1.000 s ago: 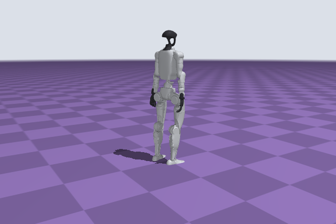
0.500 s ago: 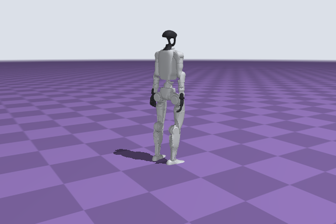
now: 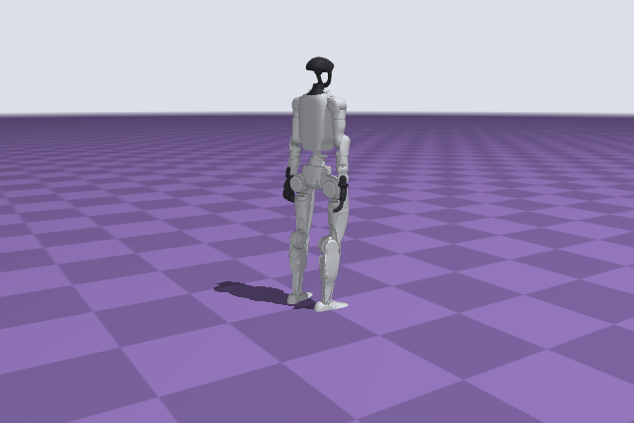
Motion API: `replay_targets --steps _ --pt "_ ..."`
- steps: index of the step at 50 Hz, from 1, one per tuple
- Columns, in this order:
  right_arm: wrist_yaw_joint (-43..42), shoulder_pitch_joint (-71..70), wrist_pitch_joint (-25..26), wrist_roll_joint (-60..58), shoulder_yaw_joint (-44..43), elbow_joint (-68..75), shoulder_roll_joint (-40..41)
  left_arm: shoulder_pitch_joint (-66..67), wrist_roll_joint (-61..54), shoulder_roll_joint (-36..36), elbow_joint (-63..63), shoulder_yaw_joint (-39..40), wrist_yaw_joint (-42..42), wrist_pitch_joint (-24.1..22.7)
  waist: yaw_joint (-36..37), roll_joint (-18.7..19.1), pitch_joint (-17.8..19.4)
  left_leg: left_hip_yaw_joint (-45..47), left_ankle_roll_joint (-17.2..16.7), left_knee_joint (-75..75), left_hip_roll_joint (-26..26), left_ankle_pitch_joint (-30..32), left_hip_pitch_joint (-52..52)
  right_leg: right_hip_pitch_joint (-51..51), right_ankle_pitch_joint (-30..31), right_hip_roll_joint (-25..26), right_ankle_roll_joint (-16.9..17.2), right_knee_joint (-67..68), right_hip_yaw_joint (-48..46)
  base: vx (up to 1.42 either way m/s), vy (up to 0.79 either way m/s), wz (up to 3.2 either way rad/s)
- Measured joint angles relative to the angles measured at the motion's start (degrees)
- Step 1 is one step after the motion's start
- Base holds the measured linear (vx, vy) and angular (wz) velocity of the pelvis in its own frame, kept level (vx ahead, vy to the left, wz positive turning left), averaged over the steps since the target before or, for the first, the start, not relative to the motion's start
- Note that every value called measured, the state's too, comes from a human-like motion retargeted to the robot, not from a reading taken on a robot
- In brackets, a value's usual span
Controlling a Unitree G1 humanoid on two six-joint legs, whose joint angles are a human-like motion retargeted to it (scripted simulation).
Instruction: Upper body actions
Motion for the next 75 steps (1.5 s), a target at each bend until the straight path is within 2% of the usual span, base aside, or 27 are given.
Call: replay_targets --steps 75 --pt "-0.1 -0.2 -0.1 -0.9 0.2 0.2 -0.3 -0.1 -0.4 0.4 0.3 -0.9 -0.3 0.0 0.5 0.3 0.5 0.1 0.0 0.0 0.3 -0.2 0.5 0.1 0.0 0.0 0.1 0.2 0.2 0.00 0.00 0.00"
